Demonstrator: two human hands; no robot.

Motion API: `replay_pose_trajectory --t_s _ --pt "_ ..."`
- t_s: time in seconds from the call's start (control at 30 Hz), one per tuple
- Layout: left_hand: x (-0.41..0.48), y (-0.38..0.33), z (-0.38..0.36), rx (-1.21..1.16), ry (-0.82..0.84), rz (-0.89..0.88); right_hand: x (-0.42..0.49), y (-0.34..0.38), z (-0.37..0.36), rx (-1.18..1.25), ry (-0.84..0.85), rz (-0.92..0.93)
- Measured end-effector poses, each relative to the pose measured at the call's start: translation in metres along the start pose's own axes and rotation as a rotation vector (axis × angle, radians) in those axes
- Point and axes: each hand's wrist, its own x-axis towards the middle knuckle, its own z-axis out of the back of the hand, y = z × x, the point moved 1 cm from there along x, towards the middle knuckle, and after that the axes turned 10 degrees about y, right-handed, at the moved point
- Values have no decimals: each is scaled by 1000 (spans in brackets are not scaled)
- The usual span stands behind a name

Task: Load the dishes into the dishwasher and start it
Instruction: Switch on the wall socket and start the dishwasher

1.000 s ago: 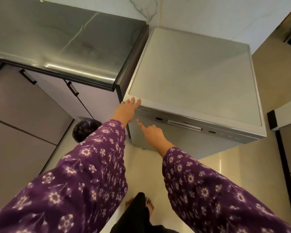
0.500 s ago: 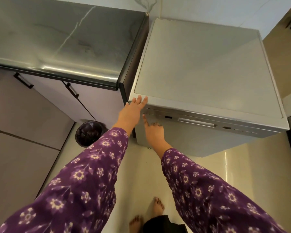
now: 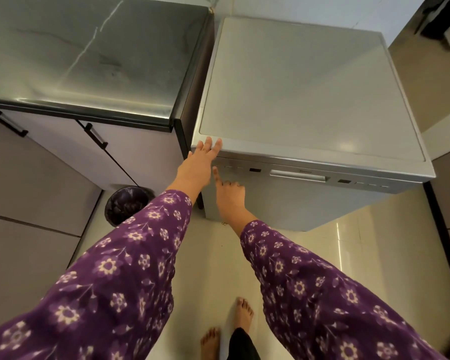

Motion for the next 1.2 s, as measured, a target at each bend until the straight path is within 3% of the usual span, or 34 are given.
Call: replay_pose_trajectory --t_s 0.2,0.67,1.2 --pt "2 2 -1 -11 14 -9 -3 16 4 49 -56 6" --pt "3 2 3 32 45 -17 -40 -3 6 401 86 4" --pt "2 0 6 61 71 -13 -71 -11 -13 423 177 -7"
